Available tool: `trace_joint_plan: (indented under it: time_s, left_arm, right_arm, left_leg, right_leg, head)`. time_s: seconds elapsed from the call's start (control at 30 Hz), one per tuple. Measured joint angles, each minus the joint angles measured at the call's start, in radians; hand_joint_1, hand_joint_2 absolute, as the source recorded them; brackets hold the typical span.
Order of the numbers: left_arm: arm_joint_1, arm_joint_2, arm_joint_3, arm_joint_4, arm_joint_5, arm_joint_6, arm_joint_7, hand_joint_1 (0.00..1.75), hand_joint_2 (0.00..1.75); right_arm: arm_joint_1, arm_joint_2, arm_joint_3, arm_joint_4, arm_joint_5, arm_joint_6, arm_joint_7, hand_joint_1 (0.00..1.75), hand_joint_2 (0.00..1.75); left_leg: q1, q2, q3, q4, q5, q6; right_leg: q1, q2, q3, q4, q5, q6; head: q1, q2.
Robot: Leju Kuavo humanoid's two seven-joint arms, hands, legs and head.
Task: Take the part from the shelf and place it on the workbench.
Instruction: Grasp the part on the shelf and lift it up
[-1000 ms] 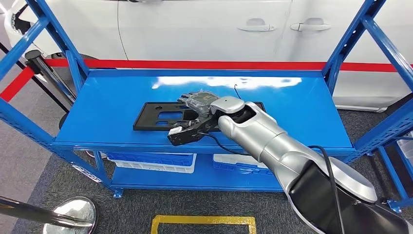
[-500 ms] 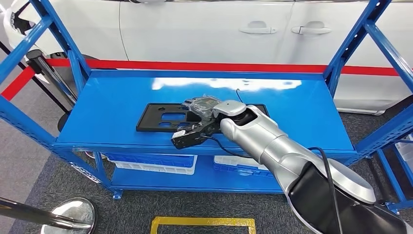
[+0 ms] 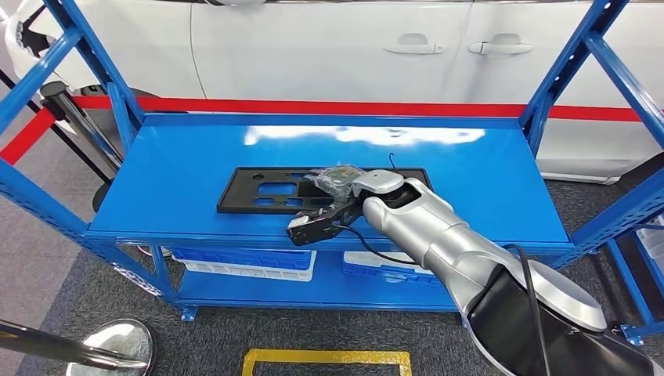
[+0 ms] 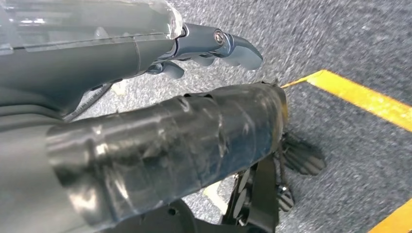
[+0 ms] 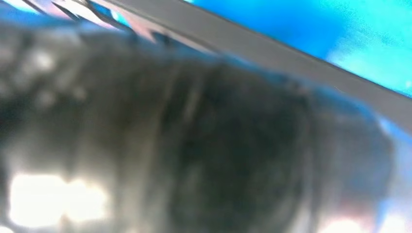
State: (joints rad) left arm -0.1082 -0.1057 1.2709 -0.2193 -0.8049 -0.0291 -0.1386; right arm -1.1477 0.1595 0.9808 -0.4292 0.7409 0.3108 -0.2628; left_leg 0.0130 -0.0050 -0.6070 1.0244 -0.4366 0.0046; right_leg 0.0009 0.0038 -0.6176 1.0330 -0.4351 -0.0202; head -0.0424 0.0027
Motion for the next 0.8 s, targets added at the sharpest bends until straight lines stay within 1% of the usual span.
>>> trace_joint_plan:
  time_s: [0.03,0.07,0.1,0.13,0.17,0.2,0.23,0.27,0.3,0.33,0.37,0.4,0.43,0.5,0.53,0.57,0.6,0.67,0.7,0.73,0.77,0.8]
  left_arm:
    - [0.000,0.000,0.000,0.000,0.000,0.000,0.000,0.00,0.00]
    - [0.000,0.001,0.000,0.000,0.000,0.001,0.001,0.00,0.00]
    - [0.000,0.001,0.000,0.000,0.000,0.001,0.002,0.00,0.00]
    - [0.000,0.001,0.000,0.000,0.000,0.001,0.002,0.00,0.00]
    - [0.001,0.002,0.000,0.000,0.000,0.001,0.002,0.00,0.00]
    - [0.002,0.002,0.000,0.000,0.000,0.001,0.002,0.00,0.00]
    - [0.003,0.003,0.000,0.000,-0.001,0.001,0.002,0.00,0.00]
    - [0.004,0.003,0.000,0.000,-0.001,0.001,0.002,0.00,0.00]
    - [0.004,0.004,0.000,0.000,-0.001,0.001,0.002,0.00,0.00]
    - [0.003,0.004,0.000,0.000,-0.001,0.001,0.002,0.00,0.00]
    - [0.003,0.004,0.000,0.000,-0.001,0.001,0.002,0.00,0.00]
    - [0.002,0.005,0.000,0.000,-0.001,0.001,0.002,0.00,0.00]
    - [0.002,0.005,0.000,0.000,-0.001,0.001,0.002,0.00,0.00]
    - [0.001,0.005,0.000,0.000,-0.001,0.000,0.002,0.00,0.00]
    - [0.001,0.005,0.000,0.000,-0.001,0.000,0.002,0.00,0.00]
    - [0.001,0.005,0.000,0.000,-0.001,0.000,0.002,0.00,0.00]
    - [0.001,0.005,0.001,0.000,-0.001,0.000,0.002,0.00,0.00]
    - [0.000,0.005,0.001,0.000,-0.001,0.000,0.001,0.00,0.00]
    - [0.000,0.005,0.001,0.000,-0.001,0.000,0.001,0.00,0.00]
    - [0.001,0.006,0.001,0.000,-0.001,0.000,0.001,0.00,0.00]
    - [0.001,0.006,0.001,0.000,-0.001,0.000,0.001,0.00,0.00]
    - [0.000,0.006,0.001,0.000,-0.001,0.000,0.001,0.00,0.00]
  right_arm:
    - [0.000,0.000,0.003,0.001,-0.002,0.000,-0.001,0.00,0.00]
    - [0.000,0.000,0.005,0.002,-0.003,0.000,-0.003,0.00,0.00]
    - [0.000,0.000,0.006,0.002,-0.004,0.002,-0.005,0.00,0.00]
    - [0.001,0.000,0.008,0.003,-0.006,0.003,-0.006,0.00,0.00]
    - [0.004,0.000,0.008,0.004,-0.008,0.004,-0.008,0.00,0.00]
    - [0.007,0.000,0.010,0.005,-0.012,0.005,-0.008,0.00,0.00]
    - [0.010,0.000,0.012,0.006,-0.016,0.007,-0.009,0.00,0.00]
    - [0.012,0.000,0.014,0.007,-0.019,0.010,-0.009,0.00,0.00]
    - [0.012,0.000,0.017,0.007,-0.023,0.012,-0.009,0.00,0.00]
    - [0.012,0.000,0.019,0.007,-0.026,0.015,-0.010,0.00,0.00]
    - [0.012,0.000,0.021,0.008,-0.028,0.016,-0.010,0.00,0.00]
    - [0.011,0.000,0.022,0.008,-0.031,0.017,-0.010,0.00,0.00]
    - [0.011,0.000,0.023,0.008,-0.033,0.018,-0.010,0.00,0.00]
    - [0.011,0.000,0.024,0.009,-0.036,0.020,-0.010,0.00,0.00]
    - [0.011,0.000,0.024,0.009,-0.036,0.020,-0.010,0.00,0.00]
    - [0.011,0.000,0.024,0.010,-0.037,0.020,-0.010,0.00,0.00]
    - [0.011,0.000,0.024,0.011,-0.037,0.020,-0.010,0.00,0.00]
    - [0.014,0.000,0.025,0.013,-0.038,0.022,-0.010,0.00,0.00]
    - [0.017,0.000,0.025,0.014,-0.039,0.024,-0.010,0.00,0.00]
    - [0.020,0.000,0.025,0.016,-0.039,0.025,-0.010,0.00,0.00]
    - [0.022,0.000,0.025,0.017,-0.039,0.027,-0.010,0.00,0.00]
    - [0.022,0.000,0.026,0.018,-0.039,0.027,-0.010,0.00,0.00]
  left_leg:
    - [0.000,0.000,-0.005,0.014,-0.012,-0.005]
    - [0.001,0.001,-0.019,0.046,-0.031,-0.010]
    - [0.003,0.001,-0.043,0.099,-0.060,-0.014]
    - [0.004,0.001,-0.075,0.165,-0.090,-0.018]
    - [0.006,0.001,-0.106,0.226,-0.112,-0.021]
    - [0.007,0.002,-0.127,0.266,-0.119,-0.024]
    - [0.008,0.002,-0.131,0.270,-0.108,-0.026]
    - [0.009,0.002,-0.116,0.233,-0.079,-0.027]
    - [0.011,0.002,-0.084,0.165,-0.042,-0.026]
    - [0.010,0.003,-0.050,0.096,-0.016,-0.025]
    - [0.008,0.002,-0.024,0.042,0.002,-0.021]
    - [0.006,0.001,-0.009,0.012,0.007,-0.017]
    - [0.003,-0.001,-0.007,0.005,0.004,-0.012]
    - [0.004,-0.001,-0.006,0.001,0.008,0.000]
    - [0.006,0.000,-0.004,-0.003,0.011,0.006]
    - [0.008,0.001,-0.003,-0.007,0.013,0.013]
    - [0.009,0.001,-0.002,-0.009,0.015,0.018]
    - [0.007,0.002,-0.004,-0.009,0.015,0.023]
    - [0.006,0.001,-0.004,-0.008,0.015,0.024]
    - [0.006,0.001,-0.004,-0.007,0.015,0.024]
    - [0.005,0.000,-0.004,-0.006,0.015,0.024]
    - [0.004,-0.001,-0.003,-0.005,0.014,0.024]
  right_leg:
    - [-0.004,-0.001,0.004,-0.005,0.003,-0.005]
    - [-0.008,-0.002,0.008,-0.011,0.005,-0.010]
    - [-0.009,-0.003,0.010,-0.013,0.006,-0.013]
    - [-0.009,-0.004,0.011,-0.013,0.005,-0.015]
    - [-0.009,-0.004,0.010,-0.012,0.004,-0.016]
    - [-0.009,-0.005,0.010,-0.010,0.004,-0.017]
    - [-0.009,-0.004,0.010,-0.008,0.002,-0.016]
    - [-0.009,-0.004,0.010,-0.006,0.001,-0.015]
    - [-0.010,-0.003,0.010,-0.004,-0.001,-0.012]
    - [-0.009,-0.003,0.009,0.000,-0.004,-0.008]
    - [-0.007,-0.002,0.008,0.003,-0.006,-0.004]
    - [-0.005,-0.002,0.007,0.005,-0.007,0.001]
    - [-0.004,-0.002,0.006,0.005,-0.007,0.005]
    - [-0.005,-0.002,0.008,0.004,-0.008,0.015]
    - [-0.006,-0.002,0.006,0.011,-0.015,0.021]
    - [-0.006,-0.002,-0.004,0.035,-0.033,0.026]
    - [-0.007,-0.003,-0.023,0.079,-0.061,0.030]
    - [-0.008,-0.003,-0.085,0.212,-0.125,0.035]
    - [-0.008,-0.003,-0.111,0.266,-0.143,0.036]
    - [-0.008,-0.003,-0.123,0.288,-0.141,0.036]
    - [-0.007,-0.003,-0.114,0.269,-0.119,0.033]
    - [-0.007,-0.003,-0.086,0.211,-0.083,0.029]
  head:
    - [0.000,0.000]
    - [-0.001,0.000]
    - [-0.001,0.000]
    - [-0.002,0.000]
    - [-0.001,0.000]
    - [-0.001,0.000]
    - [-0.001,0.000]
    - [-0.001,0.000]
    - [-0.001,0.000]
    - [-0.001,0.000]
    - [-0.001,0.000]
    - [-0.001,0.000]
    - [-0.001,0.000]
    - [-0.001,0.000]
    - [0.000,0.000]
    - [0.000,0.000]
    - [0.000,0.000]
    - [0.000,0.000]
    - [0.000,0.000]
    - [0.000,0.000]
    - [0.000,0.000]
    - [0.000,0.000]
